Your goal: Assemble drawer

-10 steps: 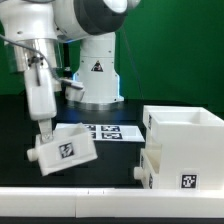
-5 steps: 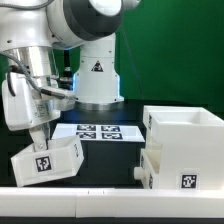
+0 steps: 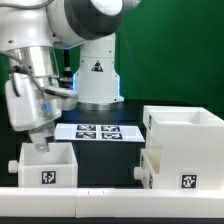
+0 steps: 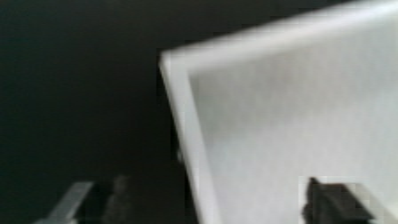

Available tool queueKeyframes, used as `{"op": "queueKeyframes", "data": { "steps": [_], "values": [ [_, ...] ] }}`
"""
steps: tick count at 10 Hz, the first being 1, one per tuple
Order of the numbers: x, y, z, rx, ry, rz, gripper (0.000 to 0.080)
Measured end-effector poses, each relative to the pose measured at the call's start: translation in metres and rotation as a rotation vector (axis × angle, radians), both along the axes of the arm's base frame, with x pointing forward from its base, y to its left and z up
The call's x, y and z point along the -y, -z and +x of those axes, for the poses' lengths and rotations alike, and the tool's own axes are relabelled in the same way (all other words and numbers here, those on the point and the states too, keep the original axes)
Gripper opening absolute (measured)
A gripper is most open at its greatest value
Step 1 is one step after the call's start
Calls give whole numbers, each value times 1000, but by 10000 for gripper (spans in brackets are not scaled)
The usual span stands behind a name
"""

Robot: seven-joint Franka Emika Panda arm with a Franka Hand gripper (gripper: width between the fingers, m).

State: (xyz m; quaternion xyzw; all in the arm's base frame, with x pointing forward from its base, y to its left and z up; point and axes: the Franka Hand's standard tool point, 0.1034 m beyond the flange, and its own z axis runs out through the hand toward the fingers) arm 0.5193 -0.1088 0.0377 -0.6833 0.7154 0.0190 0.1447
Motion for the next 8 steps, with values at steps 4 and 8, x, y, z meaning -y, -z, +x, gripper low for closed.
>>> {"op": "queueKeyframes", "data": {
  "steps": [4,8],
  "values": [
    [-18,-35,14,95,-508,-10,648],
    [-17,-34,14,164,-788,-63,649]
  ]
}}
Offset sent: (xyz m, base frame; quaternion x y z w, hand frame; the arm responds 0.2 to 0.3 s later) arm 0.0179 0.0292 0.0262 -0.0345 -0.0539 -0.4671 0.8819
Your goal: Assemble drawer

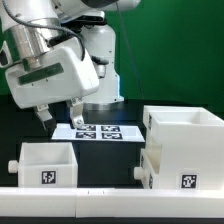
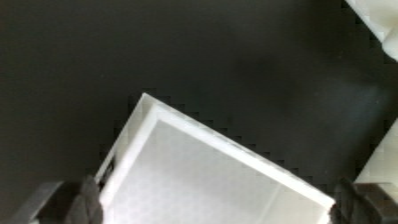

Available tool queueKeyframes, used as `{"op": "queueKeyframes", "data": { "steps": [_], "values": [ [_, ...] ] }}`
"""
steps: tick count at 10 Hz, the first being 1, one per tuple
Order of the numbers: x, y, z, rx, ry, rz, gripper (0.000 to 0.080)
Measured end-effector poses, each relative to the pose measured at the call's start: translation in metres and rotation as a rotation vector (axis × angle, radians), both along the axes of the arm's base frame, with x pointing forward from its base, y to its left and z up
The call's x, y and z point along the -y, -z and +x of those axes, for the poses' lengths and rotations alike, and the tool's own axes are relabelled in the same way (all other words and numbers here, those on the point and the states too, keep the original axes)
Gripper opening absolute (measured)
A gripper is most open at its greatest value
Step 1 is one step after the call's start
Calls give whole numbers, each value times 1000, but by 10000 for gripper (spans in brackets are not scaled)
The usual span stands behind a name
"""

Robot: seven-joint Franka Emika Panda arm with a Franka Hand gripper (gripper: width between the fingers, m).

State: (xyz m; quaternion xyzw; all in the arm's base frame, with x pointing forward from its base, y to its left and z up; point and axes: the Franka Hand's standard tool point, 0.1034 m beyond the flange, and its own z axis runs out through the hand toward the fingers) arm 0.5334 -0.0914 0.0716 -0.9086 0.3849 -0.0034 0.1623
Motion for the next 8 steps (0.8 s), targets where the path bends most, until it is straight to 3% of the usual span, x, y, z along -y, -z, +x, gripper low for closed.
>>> {"op": "queueKeyframes", "data": {
  "steps": [3,4,5,8],
  "values": [
    [1,-5,9,98,-567,-139,649],
    [-1,-3,7,129,-717,-154,649],
    [5,-2,4,154,-688,-134,649],
    [10,0,2,212,-957,-170,649]
  ]
}}
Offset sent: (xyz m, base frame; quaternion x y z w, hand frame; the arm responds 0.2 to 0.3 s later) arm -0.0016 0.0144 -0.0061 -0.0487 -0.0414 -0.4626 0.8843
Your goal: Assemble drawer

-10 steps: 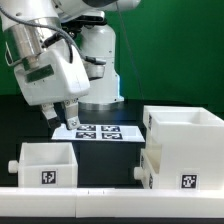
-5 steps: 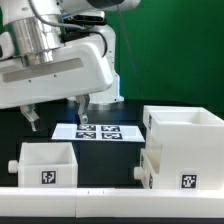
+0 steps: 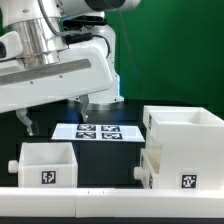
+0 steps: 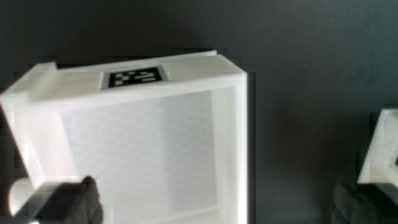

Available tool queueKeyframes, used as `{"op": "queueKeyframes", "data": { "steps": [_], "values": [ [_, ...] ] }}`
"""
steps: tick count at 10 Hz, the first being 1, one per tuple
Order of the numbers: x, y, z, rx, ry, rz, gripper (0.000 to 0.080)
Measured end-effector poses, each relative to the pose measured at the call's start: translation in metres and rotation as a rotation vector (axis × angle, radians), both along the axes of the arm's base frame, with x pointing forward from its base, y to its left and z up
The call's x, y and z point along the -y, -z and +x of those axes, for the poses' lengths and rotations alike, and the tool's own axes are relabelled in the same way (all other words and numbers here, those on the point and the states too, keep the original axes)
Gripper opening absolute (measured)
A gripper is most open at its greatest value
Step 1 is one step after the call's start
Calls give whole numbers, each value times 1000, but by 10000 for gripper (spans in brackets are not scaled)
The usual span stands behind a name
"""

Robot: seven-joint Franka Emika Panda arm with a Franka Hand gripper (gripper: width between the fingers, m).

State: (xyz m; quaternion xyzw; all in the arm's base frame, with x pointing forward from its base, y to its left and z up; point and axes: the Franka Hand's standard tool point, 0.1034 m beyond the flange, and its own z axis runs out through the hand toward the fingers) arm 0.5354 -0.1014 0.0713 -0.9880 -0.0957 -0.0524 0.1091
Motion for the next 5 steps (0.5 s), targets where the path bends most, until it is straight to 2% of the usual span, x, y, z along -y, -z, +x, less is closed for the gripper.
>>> {"op": "queueKeyframes", "data": {
  "steps": [1,3,5],
  "values": [
    [7,3,-3,44,-204,-20,649],
    [8,7,-8,107,-506,-56,649],
    [11,10,-11,123,-588,-77,649]
  ]
}}
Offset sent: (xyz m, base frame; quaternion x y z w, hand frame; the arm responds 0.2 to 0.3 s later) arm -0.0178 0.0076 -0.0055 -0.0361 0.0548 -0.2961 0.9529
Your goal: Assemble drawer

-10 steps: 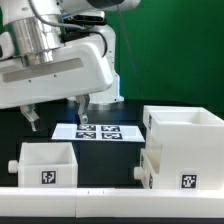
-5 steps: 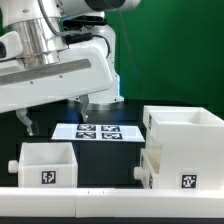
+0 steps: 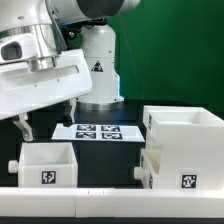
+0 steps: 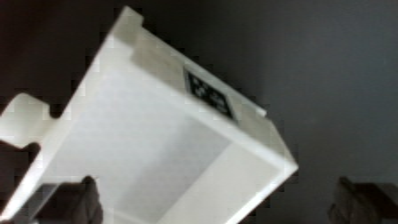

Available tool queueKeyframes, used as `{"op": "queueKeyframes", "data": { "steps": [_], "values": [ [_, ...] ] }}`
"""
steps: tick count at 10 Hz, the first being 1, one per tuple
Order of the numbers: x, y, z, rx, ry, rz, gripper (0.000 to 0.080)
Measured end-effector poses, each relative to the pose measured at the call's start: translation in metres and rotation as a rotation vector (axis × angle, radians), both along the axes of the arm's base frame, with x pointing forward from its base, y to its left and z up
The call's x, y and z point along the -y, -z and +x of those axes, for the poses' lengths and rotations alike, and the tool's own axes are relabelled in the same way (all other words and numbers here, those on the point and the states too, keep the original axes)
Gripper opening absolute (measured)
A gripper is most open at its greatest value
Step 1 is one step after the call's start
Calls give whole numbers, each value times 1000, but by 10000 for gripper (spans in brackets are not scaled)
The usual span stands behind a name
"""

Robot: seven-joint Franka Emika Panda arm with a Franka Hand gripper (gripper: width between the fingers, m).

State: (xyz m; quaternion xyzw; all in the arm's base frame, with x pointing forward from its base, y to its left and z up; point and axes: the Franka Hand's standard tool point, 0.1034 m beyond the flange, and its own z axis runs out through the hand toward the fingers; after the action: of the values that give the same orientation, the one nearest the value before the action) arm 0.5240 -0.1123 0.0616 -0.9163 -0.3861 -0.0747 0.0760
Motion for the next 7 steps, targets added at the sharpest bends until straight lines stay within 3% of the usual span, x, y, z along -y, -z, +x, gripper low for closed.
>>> {"op": "queueKeyframes", "data": {
  "steps": [2,3,5,7],
  "values": [
    [5,2,0,44,-197,-35,649],
    [12,8,0,96,-383,-75,649],
    [10,24,-3,130,-700,-113,649],
    [12,30,-8,119,-777,-109,649]
  ]
}}
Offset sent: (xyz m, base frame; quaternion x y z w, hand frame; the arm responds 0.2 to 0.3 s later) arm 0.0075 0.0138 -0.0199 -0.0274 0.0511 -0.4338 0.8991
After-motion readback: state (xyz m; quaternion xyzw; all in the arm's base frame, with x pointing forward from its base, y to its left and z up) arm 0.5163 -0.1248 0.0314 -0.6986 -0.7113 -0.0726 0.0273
